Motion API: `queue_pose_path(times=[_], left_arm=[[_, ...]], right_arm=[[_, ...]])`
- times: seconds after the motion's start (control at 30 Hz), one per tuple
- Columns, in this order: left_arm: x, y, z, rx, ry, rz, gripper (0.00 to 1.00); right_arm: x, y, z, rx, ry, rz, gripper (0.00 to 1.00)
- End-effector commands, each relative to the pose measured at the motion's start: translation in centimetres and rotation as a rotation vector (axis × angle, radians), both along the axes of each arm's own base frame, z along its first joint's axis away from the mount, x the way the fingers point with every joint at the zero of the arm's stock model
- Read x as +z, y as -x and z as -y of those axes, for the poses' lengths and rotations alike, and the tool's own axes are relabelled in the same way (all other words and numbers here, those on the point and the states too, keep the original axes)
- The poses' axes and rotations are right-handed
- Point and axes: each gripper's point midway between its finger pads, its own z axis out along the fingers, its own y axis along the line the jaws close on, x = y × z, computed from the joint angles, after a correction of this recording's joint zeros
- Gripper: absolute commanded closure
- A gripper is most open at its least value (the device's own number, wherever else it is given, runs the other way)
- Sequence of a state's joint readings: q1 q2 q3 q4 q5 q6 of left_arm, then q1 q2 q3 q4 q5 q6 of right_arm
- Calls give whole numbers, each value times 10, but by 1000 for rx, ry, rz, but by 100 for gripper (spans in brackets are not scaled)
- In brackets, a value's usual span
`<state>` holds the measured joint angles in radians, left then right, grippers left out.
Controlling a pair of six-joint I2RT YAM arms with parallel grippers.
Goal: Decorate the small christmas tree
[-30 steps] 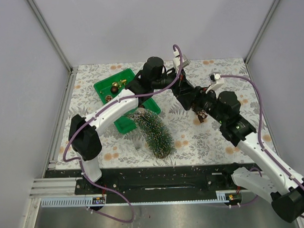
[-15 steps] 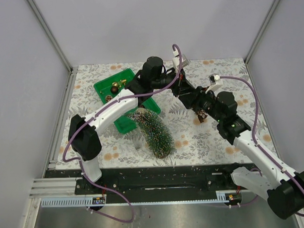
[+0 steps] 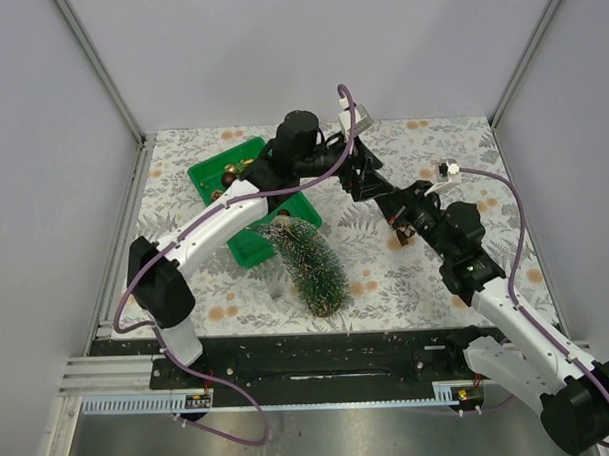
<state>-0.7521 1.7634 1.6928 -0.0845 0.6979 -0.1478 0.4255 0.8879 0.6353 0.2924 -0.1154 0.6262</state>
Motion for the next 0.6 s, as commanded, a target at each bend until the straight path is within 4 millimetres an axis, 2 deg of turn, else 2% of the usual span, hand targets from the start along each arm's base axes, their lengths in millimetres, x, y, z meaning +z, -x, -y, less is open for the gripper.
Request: queue_pose_path(times=[0.0,0.17,0.33,0.4,0.5,0.53,0.57], left_arm=[[42,6,-19,39,50,74,17],[66,-12,-61,186,66,82,1],[77,-27,-124,345,62,115,1],[81,-25,-148,397,63,130,1],[76,-22,-177,480,34,149,1],[73,-19,-186,501,19,153,1],[68,-17,-192,520,-4,150,1]], right_arm=[[18,10,18,-57,9,94,100],[11,37,25,-26,61,135,100],[7,62,25,34,80,132,100],[13,75,24,71,81,144,100],[28,97,23,131,77,190,100],[22,105,21,164,93,168,100],[26,114,19,197,94,181,100]])
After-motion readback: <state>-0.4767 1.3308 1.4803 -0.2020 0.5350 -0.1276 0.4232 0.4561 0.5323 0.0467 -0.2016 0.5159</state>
